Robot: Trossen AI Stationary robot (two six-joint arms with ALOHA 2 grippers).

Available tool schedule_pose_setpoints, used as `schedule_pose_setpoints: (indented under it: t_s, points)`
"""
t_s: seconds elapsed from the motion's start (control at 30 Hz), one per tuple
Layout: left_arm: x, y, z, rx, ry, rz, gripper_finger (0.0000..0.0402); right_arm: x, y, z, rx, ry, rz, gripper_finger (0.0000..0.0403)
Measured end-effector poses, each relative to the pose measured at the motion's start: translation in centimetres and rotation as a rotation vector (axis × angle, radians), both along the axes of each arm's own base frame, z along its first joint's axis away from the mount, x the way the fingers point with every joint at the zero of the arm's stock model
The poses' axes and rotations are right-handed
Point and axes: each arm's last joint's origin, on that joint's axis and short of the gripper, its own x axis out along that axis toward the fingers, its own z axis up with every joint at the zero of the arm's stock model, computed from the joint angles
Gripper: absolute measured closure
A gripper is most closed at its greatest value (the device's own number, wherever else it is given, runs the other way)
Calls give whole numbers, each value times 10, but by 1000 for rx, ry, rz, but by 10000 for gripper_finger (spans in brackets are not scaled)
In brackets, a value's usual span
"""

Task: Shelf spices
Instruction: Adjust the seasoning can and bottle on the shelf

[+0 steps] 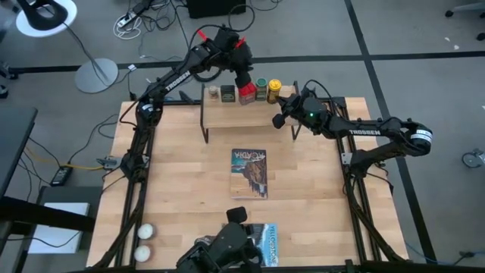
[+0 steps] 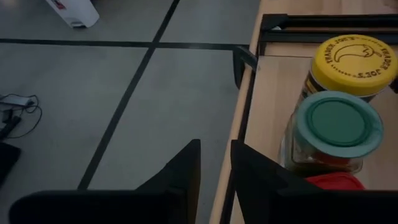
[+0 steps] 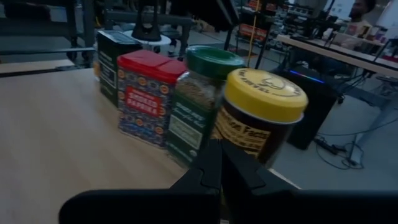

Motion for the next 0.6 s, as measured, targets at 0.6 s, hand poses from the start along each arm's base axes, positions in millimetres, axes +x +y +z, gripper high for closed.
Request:
schedule_pose_setpoints:
  t_s: [0.6]
  points:
    - [16,-29,-4,-20,65,-70,309,-10,-17,0,-27,36,-24,403]
